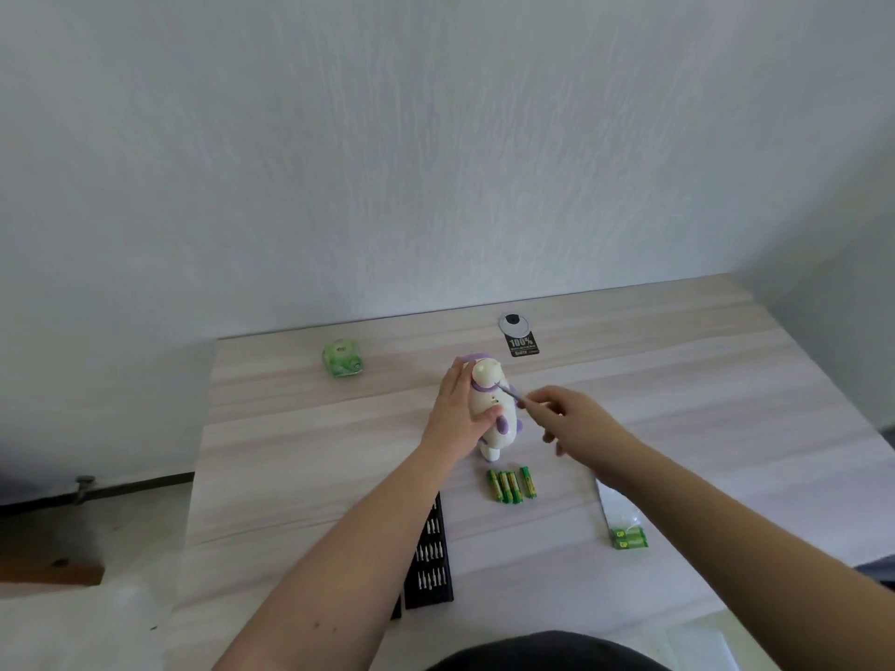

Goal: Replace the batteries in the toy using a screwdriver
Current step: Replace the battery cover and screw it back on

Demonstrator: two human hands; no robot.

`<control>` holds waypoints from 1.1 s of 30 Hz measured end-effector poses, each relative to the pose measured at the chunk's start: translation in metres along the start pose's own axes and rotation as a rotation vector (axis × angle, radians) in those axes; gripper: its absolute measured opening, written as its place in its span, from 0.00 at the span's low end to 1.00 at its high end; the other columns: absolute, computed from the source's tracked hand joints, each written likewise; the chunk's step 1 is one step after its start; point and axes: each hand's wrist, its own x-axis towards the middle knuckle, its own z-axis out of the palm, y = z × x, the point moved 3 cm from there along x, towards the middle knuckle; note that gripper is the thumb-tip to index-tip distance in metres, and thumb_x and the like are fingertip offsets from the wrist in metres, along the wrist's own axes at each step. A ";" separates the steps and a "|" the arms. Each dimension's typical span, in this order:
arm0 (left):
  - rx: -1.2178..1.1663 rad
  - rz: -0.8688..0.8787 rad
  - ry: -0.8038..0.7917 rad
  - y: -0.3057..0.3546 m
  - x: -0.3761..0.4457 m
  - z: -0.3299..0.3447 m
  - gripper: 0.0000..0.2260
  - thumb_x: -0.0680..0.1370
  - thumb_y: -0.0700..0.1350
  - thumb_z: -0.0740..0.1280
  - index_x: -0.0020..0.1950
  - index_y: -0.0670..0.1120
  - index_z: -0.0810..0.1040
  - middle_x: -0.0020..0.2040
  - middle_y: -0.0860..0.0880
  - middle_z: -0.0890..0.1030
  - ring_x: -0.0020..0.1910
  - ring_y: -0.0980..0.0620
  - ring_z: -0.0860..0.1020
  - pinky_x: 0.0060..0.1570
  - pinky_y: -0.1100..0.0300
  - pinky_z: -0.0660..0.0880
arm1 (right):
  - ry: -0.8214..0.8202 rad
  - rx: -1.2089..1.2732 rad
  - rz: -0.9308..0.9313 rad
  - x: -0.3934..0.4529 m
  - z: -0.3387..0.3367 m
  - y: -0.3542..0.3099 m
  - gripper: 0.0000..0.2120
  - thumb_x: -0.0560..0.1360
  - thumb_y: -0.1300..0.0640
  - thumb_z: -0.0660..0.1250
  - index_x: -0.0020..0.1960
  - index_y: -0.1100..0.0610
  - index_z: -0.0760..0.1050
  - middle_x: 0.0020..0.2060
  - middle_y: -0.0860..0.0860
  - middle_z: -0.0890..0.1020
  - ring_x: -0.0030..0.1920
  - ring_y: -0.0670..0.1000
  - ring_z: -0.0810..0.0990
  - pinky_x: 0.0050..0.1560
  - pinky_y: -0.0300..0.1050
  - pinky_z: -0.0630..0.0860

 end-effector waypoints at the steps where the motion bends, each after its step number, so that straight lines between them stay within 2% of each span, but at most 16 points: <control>1: -0.034 -0.022 0.012 0.003 -0.002 0.000 0.30 0.71 0.49 0.70 0.71 0.55 0.63 0.71 0.55 0.62 0.69 0.59 0.62 0.66 0.49 0.70 | 0.005 0.111 0.018 -0.007 0.006 0.006 0.08 0.79 0.51 0.63 0.52 0.51 0.79 0.43 0.52 0.81 0.39 0.48 0.76 0.37 0.41 0.73; 3: -0.147 -0.096 0.064 0.001 -0.009 0.001 0.27 0.69 0.50 0.69 0.67 0.57 0.65 0.65 0.56 0.67 0.65 0.55 0.68 0.56 0.43 0.77 | 0.029 0.290 0.056 -0.019 0.019 0.016 0.08 0.78 0.51 0.64 0.53 0.50 0.80 0.46 0.50 0.83 0.44 0.48 0.78 0.43 0.41 0.74; 4: -0.178 -0.126 0.101 -0.001 -0.014 0.000 0.27 0.71 0.50 0.69 0.68 0.56 0.65 0.65 0.56 0.68 0.65 0.54 0.69 0.59 0.45 0.75 | 0.035 0.366 0.071 -0.023 0.026 0.020 0.08 0.78 0.52 0.65 0.54 0.51 0.80 0.44 0.48 0.83 0.46 0.47 0.79 0.45 0.41 0.74; 6: -0.143 -0.152 0.153 -0.003 -0.030 -0.004 0.26 0.76 0.51 0.66 0.72 0.49 0.64 0.68 0.53 0.68 0.68 0.55 0.66 0.69 0.53 0.66 | 0.038 0.509 0.097 -0.031 0.039 0.025 0.09 0.79 0.54 0.64 0.55 0.53 0.81 0.41 0.48 0.82 0.45 0.46 0.78 0.47 0.41 0.72; 8: -0.132 -0.134 0.193 0.006 -0.053 -0.014 0.17 0.80 0.49 0.63 0.68 0.46 0.70 0.63 0.54 0.71 0.63 0.59 0.68 0.65 0.62 0.65 | 0.046 0.602 0.108 -0.037 0.051 0.027 0.09 0.80 0.56 0.63 0.55 0.56 0.80 0.40 0.50 0.81 0.44 0.47 0.79 0.47 0.42 0.72; 10: -0.234 -0.202 0.174 0.017 -0.081 -0.022 0.10 0.81 0.50 0.62 0.59 0.49 0.77 0.55 0.56 0.77 0.55 0.59 0.73 0.56 0.65 0.71 | 0.046 0.650 0.101 -0.041 0.061 0.028 0.09 0.80 0.57 0.63 0.55 0.58 0.79 0.39 0.50 0.83 0.45 0.48 0.80 0.48 0.44 0.74; 12: -0.398 -0.280 0.085 0.031 -0.105 -0.027 0.10 0.81 0.52 0.62 0.53 0.50 0.80 0.48 0.55 0.82 0.49 0.57 0.79 0.47 0.68 0.73 | 0.020 0.686 0.090 -0.047 0.072 0.029 0.09 0.80 0.57 0.63 0.55 0.59 0.79 0.41 0.50 0.85 0.46 0.48 0.82 0.51 0.46 0.76; 15: -0.494 -0.249 0.002 0.051 -0.132 -0.035 0.10 0.80 0.50 0.64 0.54 0.48 0.82 0.46 0.52 0.85 0.48 0.58 0.82 0.48 0.68 0.76 | -0.026 0.675 0.061 -0.057 0.082 0.031 0.10 0.80 0.54 0.63 0.54 0.57 0.79 0.46 0.53 0.86 0.49 0.50 0.84 0.51 0.44 0.77; 18: -0.519 -0.263 0.042 0.060 -0.143 -0.042 0.07 0.79 0.49 0.66 0.52 0.49 0.83 0.46 0.52 0.85 0.47 0.55 0.82 0.51 0.62 0.78 | -0.051 0.636 0.026 -0.064 0.088 0.033 0.10 0.79 0.53 0.64 0.53 0.57 0.80 0.47 0.57 0.85 0.50 0.51 0.84 0.49 0.43 0.77; 20: -0.493 -0.266 0.067 0.058 -0.145 -0.043 0.06 0.79 0.48 0.67 0.51 0.50 0.83 0.44 0.52 0.85 0.46 0.56 0.82 0.49 0.63 0.78 | -0.039 0.611 0.029 -0.066 0.092 0.036 0.09 0.79 0.52 0.64 0.51 0.55 0.80 0.45 0.56 0.84 0.48 0.51 0.82 0.49 0.43 0.77; 22: -0.452 -0.266 0.101 0.053 -0.145 -0.044 0.06 0.79 0.48 0.66 0.50 0.50 0.83 0.44 0.54 0.84 0.45 0.57 0.81 0.47 0.65 0.76 | 0.033 0.526 0.025 -0.065 0.094 0.041 0.07 0.79 0.52 0.64 0.51 0.51 0.80 0.44 0.50 0.84 0.48 0.48 0.80 0.50 0.43 0.75; 25: -0.290 -0.229 0.116 0.048 -0.145 -0.042 0.06 0.79 0.50 0.66 0.49 0.51 0.82 0.41 0.54 0.83 0.41 0.58 0.80 0.42 0.66 0.74 | 0.154 0.462 -0.034 -0.060 0.085 0.041 0.05 0.78 0.52 0.65 0.52 0.47 0.78 0.45 0.45 0.83 0.49 0.45 0.80 0.49 0.38 0.73; 27: -0.205 -0.195 0.078 0.047 -0.148 -0.038 0.05 0.79 0.51 0.65 0.48 0.54 0.81 0.39 0.52 0.83 0.39 0.55 0.79 0.39 0.64 0.74 | 0.137 0.432 -0.094 -0.056 0.080 0.039 0.05 0.77 0.53 0.66 0.51 0.48 0.80 0.43 0.45 0.84 0.46 0.43 0.81 0.50 0.39 0.75; 29: -0.127 -0.169 0.036 0.048 -0.151 -0.032 0.06 0.79 0.51 0.65 0.48 0.55 0.82 0.37 0.52 0.83 0.38 0.55 0.80 0.40 0.62 0.76 | 0.092 0.398 -0.113 -0.053 0.077 0.043 0.04 0.76 0.53 0.68 0.47 0.49 0.82 0.40 0.46 0.85 0.44 0.44 0.82 0.51 0.44 0.78; 31: -0.015 -0.143 0.009 0.051 -0.152 -0.026 0.08 0.80 0.53 0.64 0.52 0.54 0.82 0.37 0.55 0.82 0.38 0.59 0.79 0.41 0.66 0.76 | 0.067 0.359 -0.113 -0.050 0.073 0.050 0.03 0.75 0.53 0.69 0.45 0.50 0.82 0.39 0.47 0.85 0.43 0.45 0.82 0.51 0.46 0.79; 33: 0.103 -0.134 -0.002 0.053 -0.152 -0.019 0.09 0.80 0.54 0.63 0.53 0.54 0.81 0.37 0.58 0.79 0.38 0.61 0.77 0.40 0.71 0.72 | 0.052 0.308 -0.113 -0.046 0.067 0.059 0.02 0.75 0.53 0.70 0.45 0.49 0.81 0.37 0.46 0.84 0.40 0.43 0.82 0.48 0.44 0.78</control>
